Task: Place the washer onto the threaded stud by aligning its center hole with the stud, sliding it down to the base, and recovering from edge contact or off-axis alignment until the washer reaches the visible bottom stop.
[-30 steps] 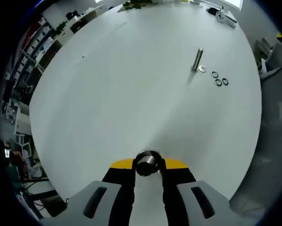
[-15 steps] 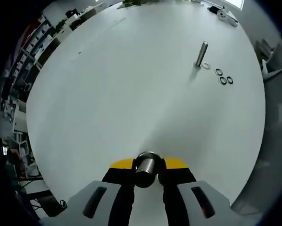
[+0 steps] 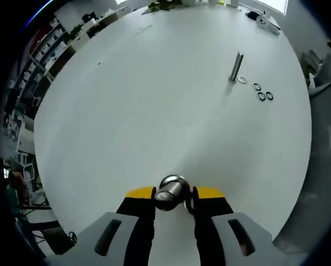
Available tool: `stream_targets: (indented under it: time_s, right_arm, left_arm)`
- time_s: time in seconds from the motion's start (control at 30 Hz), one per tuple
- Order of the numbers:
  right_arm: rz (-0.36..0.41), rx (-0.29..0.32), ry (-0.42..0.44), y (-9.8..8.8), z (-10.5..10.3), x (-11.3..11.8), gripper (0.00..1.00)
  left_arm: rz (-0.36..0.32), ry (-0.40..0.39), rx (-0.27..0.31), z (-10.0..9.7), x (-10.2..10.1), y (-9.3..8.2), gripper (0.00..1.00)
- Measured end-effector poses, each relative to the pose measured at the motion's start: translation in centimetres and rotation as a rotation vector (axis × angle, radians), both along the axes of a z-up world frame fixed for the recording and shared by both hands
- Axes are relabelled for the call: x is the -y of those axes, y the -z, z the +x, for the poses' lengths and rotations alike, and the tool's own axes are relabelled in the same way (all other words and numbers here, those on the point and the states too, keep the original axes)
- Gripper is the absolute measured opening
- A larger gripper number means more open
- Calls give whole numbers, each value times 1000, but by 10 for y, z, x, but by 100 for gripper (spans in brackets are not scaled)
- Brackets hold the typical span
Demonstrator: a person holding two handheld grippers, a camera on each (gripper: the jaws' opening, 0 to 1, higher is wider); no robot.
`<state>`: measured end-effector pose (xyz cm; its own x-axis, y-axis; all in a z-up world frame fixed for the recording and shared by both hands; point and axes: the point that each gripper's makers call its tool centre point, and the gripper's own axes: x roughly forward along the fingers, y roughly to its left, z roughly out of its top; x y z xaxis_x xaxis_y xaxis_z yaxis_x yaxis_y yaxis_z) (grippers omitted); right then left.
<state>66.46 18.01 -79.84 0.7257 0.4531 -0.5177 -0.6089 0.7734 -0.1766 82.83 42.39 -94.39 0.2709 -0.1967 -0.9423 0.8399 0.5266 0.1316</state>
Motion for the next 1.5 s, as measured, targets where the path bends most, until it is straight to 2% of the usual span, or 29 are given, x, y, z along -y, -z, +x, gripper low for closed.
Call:
stream_targets:
  time_s: [0.13, 0.3, 0.67, 0.87, 1.27, 1.5]
  right_arm:
    - [-1, -1, -1, 0, 0, 0, 34]
    - [-3, -2, -2, 1, 0, 0, 34]
    - [0, -2, -5, 0, 0, -1, 34]
    - [-2, -4, -1, 1, -1, 0, 34]
    - [-5, -3, 5, 1, 0, 1, 34]
    - [-7, -1, 5, 1, 0, 1, 34]
  left_arm:
    - [-17, -43, -3, -4, -8, 1, 27]
    - [-59, -116, -37, -14, -14, 8, 30]
    - [-111, -181, -64, -28, -7, 12, 32]
    - [-93, -177, -78, -36, -2, 21, 31]
    - [-129, -206, -64, -35, -1, 20, 21]
    - [-100, -182, -84, -46, -7, 20, 21]
